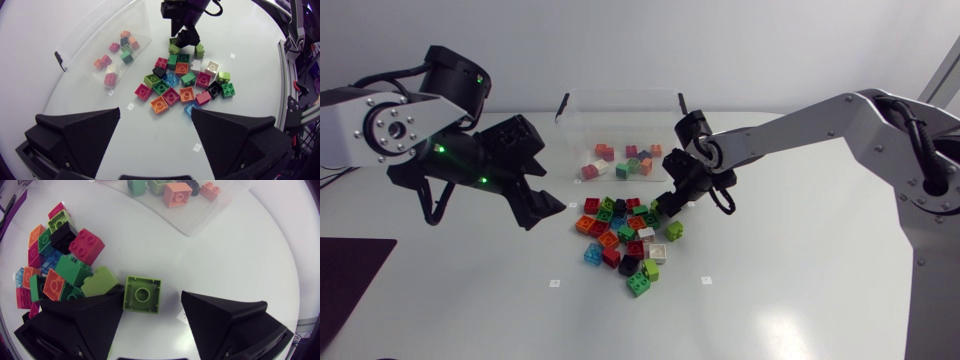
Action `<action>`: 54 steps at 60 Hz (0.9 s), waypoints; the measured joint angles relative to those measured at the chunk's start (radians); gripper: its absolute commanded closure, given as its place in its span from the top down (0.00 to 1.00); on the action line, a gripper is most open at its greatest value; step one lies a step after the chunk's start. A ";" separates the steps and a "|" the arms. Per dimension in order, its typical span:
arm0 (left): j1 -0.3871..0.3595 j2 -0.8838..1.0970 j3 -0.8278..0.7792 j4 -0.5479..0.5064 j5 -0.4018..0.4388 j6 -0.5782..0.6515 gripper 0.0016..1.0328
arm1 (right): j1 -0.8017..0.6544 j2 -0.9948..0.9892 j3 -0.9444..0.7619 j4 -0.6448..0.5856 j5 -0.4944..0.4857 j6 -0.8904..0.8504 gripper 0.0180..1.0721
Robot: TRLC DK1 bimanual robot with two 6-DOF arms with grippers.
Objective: Place the duplo bricks in the container
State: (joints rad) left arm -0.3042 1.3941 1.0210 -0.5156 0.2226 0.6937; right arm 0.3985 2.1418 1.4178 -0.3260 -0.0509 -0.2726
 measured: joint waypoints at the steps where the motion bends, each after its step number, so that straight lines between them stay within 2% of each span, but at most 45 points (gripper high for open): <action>1: 0.000 0.000 -0.006 0.002 0.000 0.004 0.96 | 0.002 0.000 0.000 0.001 0.000 -0.002 0.58; 10: -0.015 0.000 -0.046 0.021 0.000 0.025 0.96 | 0.012 0.000 0.000 0.002 0.001 -0.008 0.37; 13: -0.024 0.000 -0.058 0.026 0.000 0.027 0.96 | 0.015 0.000 0.000 0.008 0.000 -0.013 0.27; 16: -0.033 0.001 -0.072 0.031 0.000 0.039 0.96 | 0.019 0.000 0.000 0.013 0.002 -0.013 0.24; 30: -0.051 0.059 -0.133 0.106 0.000 0.077 0.96 | 0.021 -0.051 -0.063 0.035 0.007 -0.017 0.24; 39: -0.051 0.130 -0.156 0.152 0.001 0.111 0.96 | 0.021 -0.177 -0.124 0.023 0.012 -0.020 0.24; 54: -0.048 0.258 -0.150 0.213 0.000 0.132 0.96 | 0.022 -0.384 -0.128 -0.018 0.014 -0.020 0.24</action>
State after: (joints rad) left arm -0.3519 1.6520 0.8715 -0.3023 0.2230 0.8253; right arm 0.4202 1.7576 1.2896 -0.3435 -0.0368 -0.2924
